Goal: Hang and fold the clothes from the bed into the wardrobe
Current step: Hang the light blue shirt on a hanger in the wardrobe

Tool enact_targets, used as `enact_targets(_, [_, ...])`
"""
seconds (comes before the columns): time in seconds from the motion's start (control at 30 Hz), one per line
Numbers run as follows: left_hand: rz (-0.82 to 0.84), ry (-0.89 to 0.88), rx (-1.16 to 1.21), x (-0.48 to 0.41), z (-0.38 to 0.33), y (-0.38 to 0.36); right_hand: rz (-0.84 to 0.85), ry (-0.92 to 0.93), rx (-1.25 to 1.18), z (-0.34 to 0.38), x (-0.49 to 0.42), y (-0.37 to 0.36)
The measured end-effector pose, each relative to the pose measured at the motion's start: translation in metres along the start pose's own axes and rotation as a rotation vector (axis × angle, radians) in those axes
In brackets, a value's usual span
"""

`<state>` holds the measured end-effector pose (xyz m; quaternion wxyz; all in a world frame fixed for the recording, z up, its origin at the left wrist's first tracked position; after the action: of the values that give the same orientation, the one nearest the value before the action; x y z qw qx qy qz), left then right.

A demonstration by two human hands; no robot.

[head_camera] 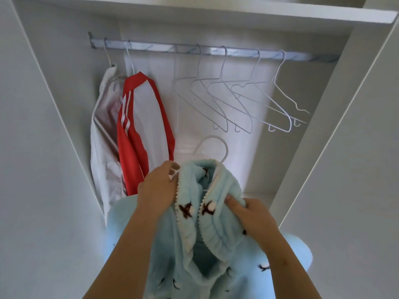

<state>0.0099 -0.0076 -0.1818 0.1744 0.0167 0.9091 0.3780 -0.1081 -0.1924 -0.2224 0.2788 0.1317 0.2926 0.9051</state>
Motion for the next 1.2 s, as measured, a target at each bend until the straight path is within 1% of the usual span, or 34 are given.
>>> enact_targets(0.1, [-0.088,0.176,0.25,0.006,0.012,0.0,-0.084,-0.105,-0.07,-0.011,-0.008,0.007])
enact_targets(0.2, [-0.113,0.297,0.415,0.012,0.02,-0.002,-0.087,-0.147,-0.198,-0.019,-0.013,0.007])
enact_targets(0.4, [-0.095,0.465,0.588,0.021,0.033,-0.01,0.147,-0.221,-0.446,-0.015,-0.011,-0.026])
enact_targets(0.5, [-0.112,0.502,0.644,0.017,0.041,-0.004,0.262,-0.162,-0.521,0.0,-0.008,-0.046])
enact_targets(0.63, [-0.15,0.516,0.658,0.0,0.05,0.001,0.397,-0.059,-0.569,0.032,-0.012,-0.066])
enact_targets(0.8, [-0.207,0.501,0.678,-0.041,0.07,0.013,0.434,0.076,-0.505,0.081,-0.036,-0.097])
enact_targets(0.87, [-0.236,0.481,0.691,-0.064,0.078,0.019,0.447,0.103,-0.494,0.1,-0.047,-0.11])
enact_targets(0.93, [-0.273,0.448,0.693,-0.094,0.086,0.024,0.431,0.126,-0.482,0.121,-0.065,-0.123])
enact_targets(1.03, [-0.291,0.387,0.679,-0.138,0.094,0.028,0.362,0.187,-0.497,0.153,-0.094,-0.133])
enact_targets(1.2, [-0.317,0.239,0.583,-0.204,0.103,0.042,0.273,0.234,-0.55,0.199,-0.137,-0.147])
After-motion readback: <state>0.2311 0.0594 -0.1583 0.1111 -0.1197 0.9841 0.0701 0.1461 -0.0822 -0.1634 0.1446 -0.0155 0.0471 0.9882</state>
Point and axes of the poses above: each hand's wrist, its own x-axis away from the middle knuckle, its own y-axis out of the back of the hand, z = x × y, the point moved 5 cm from there along -x, towards the middle knuckle, and after that the axes turned 8 degrees about -z, right-handed, at the moved point
